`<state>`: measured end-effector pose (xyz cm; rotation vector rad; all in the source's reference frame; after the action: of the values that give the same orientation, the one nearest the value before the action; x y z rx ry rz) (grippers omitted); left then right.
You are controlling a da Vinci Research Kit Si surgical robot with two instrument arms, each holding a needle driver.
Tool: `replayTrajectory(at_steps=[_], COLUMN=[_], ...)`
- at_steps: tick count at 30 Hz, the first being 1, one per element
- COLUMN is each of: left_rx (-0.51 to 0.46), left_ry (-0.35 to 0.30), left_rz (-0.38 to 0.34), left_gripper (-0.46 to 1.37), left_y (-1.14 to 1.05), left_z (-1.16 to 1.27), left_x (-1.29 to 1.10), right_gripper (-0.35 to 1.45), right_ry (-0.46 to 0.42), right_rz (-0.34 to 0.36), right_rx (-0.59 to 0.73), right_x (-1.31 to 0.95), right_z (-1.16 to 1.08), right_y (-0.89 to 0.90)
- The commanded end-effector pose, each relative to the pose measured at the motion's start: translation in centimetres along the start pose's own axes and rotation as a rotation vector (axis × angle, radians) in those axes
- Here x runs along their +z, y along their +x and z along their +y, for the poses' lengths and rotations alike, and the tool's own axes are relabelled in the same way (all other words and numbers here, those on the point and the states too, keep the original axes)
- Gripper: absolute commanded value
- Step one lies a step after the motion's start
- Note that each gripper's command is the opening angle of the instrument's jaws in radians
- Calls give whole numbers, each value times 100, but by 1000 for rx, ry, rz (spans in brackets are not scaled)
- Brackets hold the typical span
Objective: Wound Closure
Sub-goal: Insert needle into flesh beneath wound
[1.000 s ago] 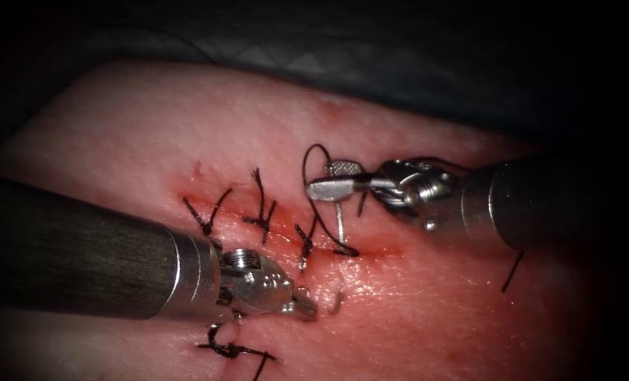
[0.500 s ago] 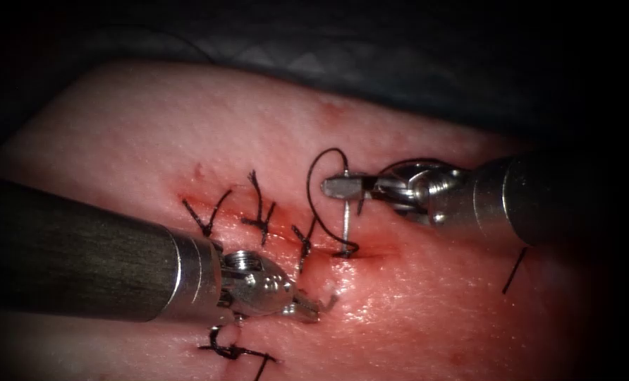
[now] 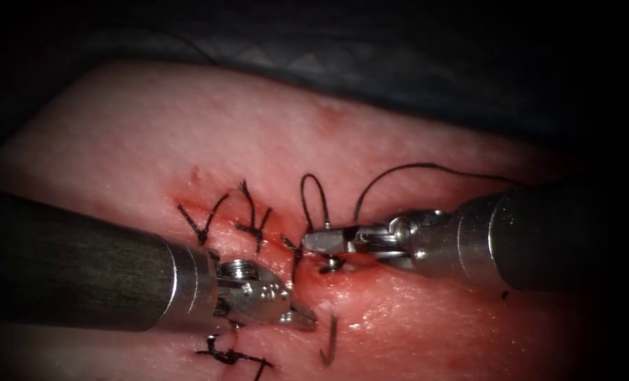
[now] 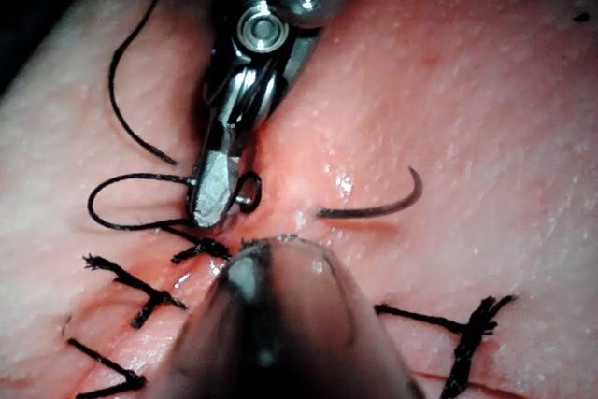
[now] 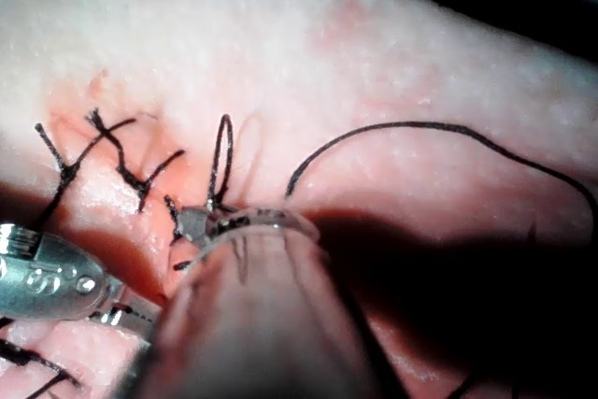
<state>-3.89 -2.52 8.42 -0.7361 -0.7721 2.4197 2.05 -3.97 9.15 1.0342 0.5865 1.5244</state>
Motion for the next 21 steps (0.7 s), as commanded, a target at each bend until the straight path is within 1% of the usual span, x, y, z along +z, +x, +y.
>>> replayTrajectory(at_steps=[1, 4, 11, 21], left_rx=[0, 0, 0, 6], left_ry=[-7, -7, -7, -7], left_rz=[0, 0, 0, -1], left_gripper=[-35, -35, -35, -35], left_y=[0, 0, 0, 0], left_z=[0, 0, 0, 0], left_x=[0, 0, 0, 0], right_gripper=[-35, -35, -35, -35], right_ry=[-9, -13, -10, -10], right_rz=[3, 14, 15, 14], right_rx=[-2, 1, -1, 0], right_x=[1, 0, 1, 1], right_z=[2, 3, 2, 3], right_y=[1, 5, 2, 5])
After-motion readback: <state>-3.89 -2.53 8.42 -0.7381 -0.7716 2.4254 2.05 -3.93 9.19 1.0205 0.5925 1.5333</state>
